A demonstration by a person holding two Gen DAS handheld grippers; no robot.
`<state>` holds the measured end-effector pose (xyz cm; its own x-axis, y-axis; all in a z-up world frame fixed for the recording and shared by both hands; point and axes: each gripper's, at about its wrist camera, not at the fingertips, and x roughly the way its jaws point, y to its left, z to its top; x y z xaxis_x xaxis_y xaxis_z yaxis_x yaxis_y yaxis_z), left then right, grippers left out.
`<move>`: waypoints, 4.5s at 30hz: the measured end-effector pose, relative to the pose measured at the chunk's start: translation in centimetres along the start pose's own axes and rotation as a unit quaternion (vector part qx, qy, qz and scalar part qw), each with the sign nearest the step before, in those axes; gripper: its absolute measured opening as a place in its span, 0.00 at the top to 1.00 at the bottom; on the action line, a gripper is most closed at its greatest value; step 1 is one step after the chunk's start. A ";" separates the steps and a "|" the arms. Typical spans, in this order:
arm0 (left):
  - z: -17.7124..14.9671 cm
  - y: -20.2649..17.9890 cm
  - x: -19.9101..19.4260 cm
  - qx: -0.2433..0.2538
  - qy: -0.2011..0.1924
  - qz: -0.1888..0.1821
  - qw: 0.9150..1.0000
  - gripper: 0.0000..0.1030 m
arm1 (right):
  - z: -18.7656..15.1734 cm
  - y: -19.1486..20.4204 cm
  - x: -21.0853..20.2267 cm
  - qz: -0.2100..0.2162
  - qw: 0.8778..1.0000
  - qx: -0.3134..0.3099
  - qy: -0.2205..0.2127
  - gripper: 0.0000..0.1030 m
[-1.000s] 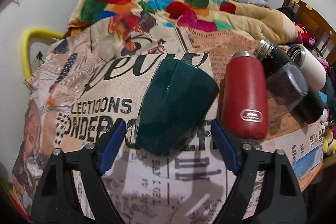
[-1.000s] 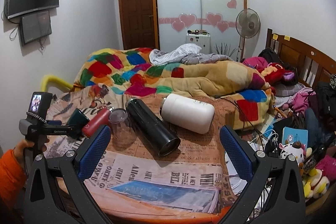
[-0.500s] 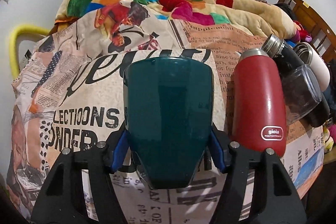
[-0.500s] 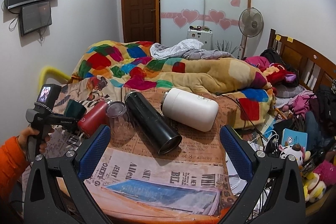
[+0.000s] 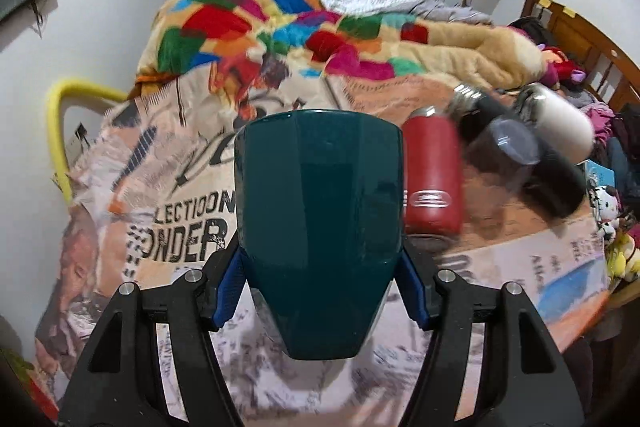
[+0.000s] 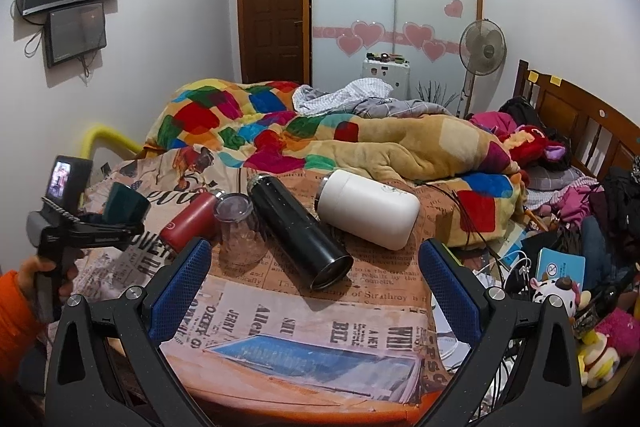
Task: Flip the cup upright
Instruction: 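Lift the green mug with the left gripper and carry it toward the right gripper, then grasp the green mug with the right gripper while the left gripper releases it, then rotate the green mug upright with the right gripper, opening facing up, then lower the upright mug onto the sheet and open the right gripper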
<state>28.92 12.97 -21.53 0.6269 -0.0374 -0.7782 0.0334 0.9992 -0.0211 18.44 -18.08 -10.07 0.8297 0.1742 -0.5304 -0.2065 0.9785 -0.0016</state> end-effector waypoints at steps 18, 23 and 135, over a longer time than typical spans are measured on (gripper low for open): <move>0.9 -12.3 -8.7 0.077 -0.066 -0.091 0.991 0.37 | -0.4 -1.2 -3.7 0.007 0.999 0.015 -0.039 0.00; -0.5 -15.6 -6.6 0.083 -0.035 -0.121 0.989 0.37 | -1.0 -2.0 -3.8 0.003 0.999 0.021 -0.036 0.00; -8.3 -6.2 -5.8 -0.076 -0.039 0.008 0.996 0.27 | -5.3 7.2 14.0 0.086 0.969 -0.083 0.217 0.30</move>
<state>18.63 7.14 -22.06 0.6851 -0.0161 -0.7283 -0.0923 0.9898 -0.1088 25.86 -9.19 -22.02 0.4872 0.2342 -0.8413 -0.4322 0.9018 0.0007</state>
